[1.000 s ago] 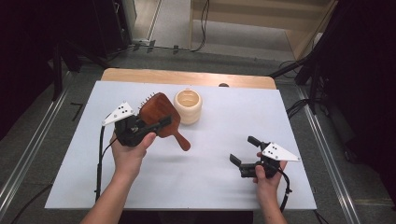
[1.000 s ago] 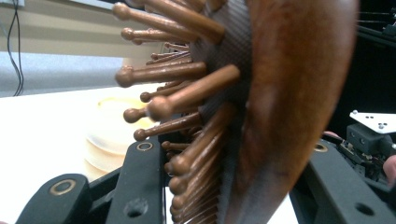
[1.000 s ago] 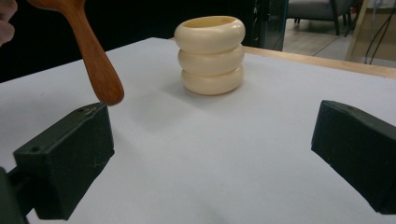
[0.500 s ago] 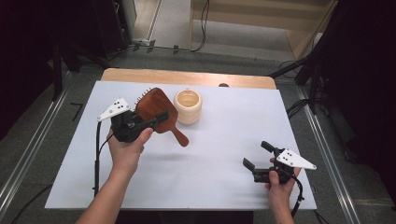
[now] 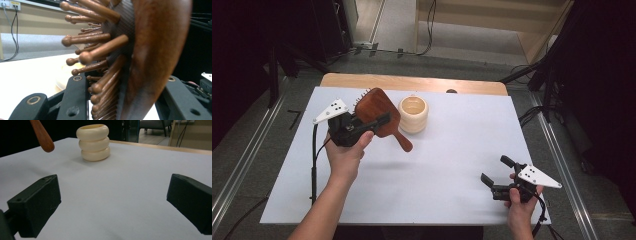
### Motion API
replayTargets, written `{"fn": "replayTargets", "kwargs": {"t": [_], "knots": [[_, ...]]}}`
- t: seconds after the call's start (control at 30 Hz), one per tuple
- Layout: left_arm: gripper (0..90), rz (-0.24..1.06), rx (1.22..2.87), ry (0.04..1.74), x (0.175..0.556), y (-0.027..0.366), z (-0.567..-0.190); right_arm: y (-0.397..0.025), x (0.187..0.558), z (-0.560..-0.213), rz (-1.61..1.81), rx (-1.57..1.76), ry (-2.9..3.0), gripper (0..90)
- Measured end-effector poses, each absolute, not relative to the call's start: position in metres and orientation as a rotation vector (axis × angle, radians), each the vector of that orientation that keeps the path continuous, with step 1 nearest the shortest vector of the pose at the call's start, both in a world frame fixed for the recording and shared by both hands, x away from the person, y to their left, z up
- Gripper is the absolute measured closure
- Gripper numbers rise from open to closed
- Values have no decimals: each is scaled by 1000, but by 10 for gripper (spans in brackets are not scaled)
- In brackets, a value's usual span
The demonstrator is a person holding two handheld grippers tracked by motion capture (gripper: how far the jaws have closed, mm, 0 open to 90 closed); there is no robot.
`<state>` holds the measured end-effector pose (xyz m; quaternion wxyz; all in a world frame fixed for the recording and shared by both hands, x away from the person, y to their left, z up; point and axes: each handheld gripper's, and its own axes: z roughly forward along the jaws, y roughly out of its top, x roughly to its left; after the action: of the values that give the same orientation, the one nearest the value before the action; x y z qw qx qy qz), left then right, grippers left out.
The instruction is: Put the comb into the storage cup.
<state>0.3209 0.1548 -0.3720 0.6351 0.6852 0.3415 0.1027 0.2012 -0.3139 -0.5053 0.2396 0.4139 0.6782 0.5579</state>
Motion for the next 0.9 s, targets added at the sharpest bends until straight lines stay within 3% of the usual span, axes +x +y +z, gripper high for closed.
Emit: {"fn": "replayTargets", "kwargs": {"t": [0.9], "knots": [[600, 248, 1553, 789, 338, 156, -355, -328, 198, -509, 1505, 1157, 1840, 0]]}}
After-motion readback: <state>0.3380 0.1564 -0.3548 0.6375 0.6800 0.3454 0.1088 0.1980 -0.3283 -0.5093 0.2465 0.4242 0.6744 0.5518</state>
